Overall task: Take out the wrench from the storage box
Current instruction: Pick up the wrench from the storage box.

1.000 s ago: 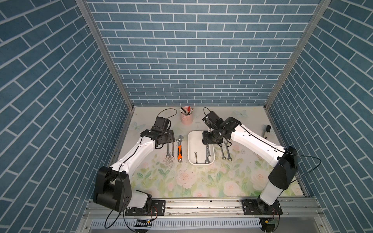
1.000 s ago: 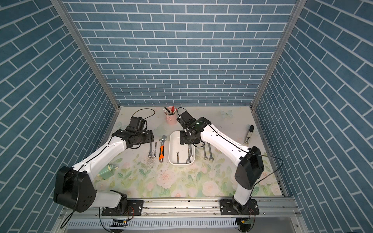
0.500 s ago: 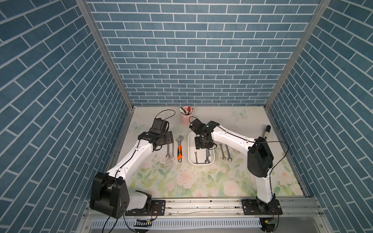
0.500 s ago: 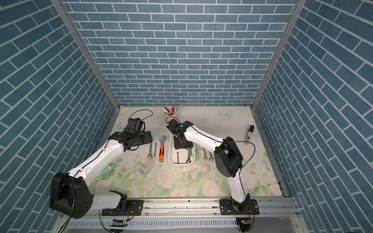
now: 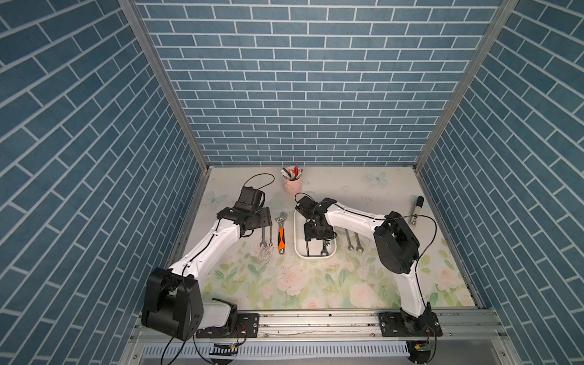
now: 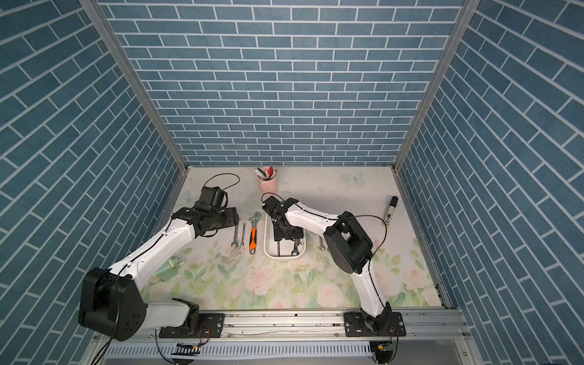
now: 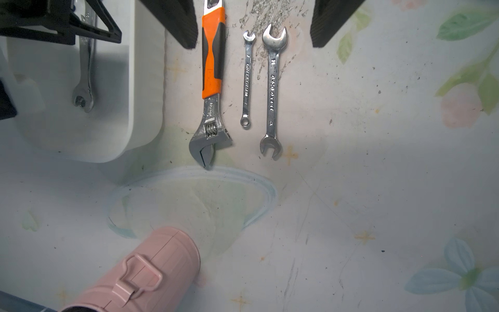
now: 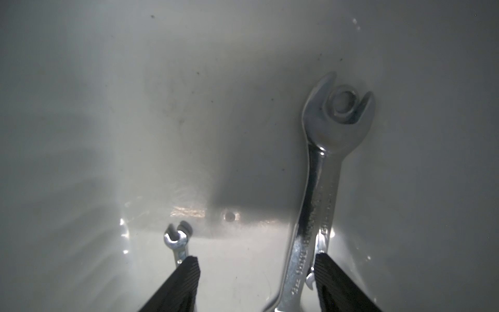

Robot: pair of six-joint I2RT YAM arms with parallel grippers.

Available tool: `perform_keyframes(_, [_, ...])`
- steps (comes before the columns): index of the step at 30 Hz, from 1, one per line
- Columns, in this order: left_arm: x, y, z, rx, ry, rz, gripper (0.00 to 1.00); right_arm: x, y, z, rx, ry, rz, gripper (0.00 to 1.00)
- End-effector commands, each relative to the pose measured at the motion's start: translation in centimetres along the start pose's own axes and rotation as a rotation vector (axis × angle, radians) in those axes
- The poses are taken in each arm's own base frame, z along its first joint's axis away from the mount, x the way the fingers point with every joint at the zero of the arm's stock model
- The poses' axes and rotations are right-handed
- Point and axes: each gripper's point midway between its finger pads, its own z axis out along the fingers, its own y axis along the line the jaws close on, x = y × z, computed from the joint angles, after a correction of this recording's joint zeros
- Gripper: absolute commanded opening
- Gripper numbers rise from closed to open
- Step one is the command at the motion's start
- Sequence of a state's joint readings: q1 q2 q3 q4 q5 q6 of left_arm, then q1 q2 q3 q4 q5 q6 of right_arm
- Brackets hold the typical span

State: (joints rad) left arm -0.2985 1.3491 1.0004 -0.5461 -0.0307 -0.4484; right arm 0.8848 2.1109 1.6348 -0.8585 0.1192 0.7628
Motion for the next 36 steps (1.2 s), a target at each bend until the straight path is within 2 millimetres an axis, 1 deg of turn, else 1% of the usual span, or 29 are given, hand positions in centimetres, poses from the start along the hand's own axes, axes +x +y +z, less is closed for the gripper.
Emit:
perform_keyframes(1, [0.2,0.1,0.4,0.002,0.010,0.004,0.72,-0.7,-0.5,0.9,0.006,-0.020,0.045,0.73])
perform_keyframes(5, [0.0,-0.1,0.4,0.011,0.011,0.006,0.72,-0.7,0.0,1.5,-0.042,-0.018,0.059,0.74])
perform_keyframes(11, [0.4,0.1,0.6,0.004,0.020,0.004,0.72,-0.9,1.0,2.3,-0.108,-0.011,0.070,0.74])
perform_keyframes(15, [0.3,0.2,0.5,-0.001,0.018,0.004,0.72,-1.4,2.1,2.1,-0.140,-0.024,0.050,0.72])
perform_keyframes(17, [0.3,0.2,0.4,-0.002,0.016,0.004,0.72,-1.7,2.3,1.8,-0.144,-0.026,0.044,0.71])
perform_keyframes(19, [0.2,0.3,0.3,-0.003,0.014,0.002,0.72,-1.9,2.0,1.6,-0.124,-0.032,0.036,0.70])
perform_keyframes(23, [0.3,0.3,0.3,-0.005,0.017,0.001,0.72,-1.7,0.3,1.4,-0.052,-0.028,0.040,0.67])
perform_keyframes(25, [0.3,0.3,0.3,-0.004,0.017,-0.001,0.72,-1.7,-0.3,1.3,-0.042,-0.031,0.054,0.64])
perform_keyframes(27, [0.3,0.3,0.4,-0.005,0.017,-0.001,0.72,-1.7,-0.5,1.4,-0.045,-0.029,0.061,0.61])
perform_keyframes(31, [0.3,0.3,0.5,-0.006,0.019,-0.002,0.71,-1.6,-0.2,1.8,-0.057,-0.016,0.063,0.53])
perform_keyframes(36, [0.6,0.4,0.6,-0.009,0.025,-0.006,0.72,-0.9,-0.4,2.8,-0.044,0.016,0.062,0.47])
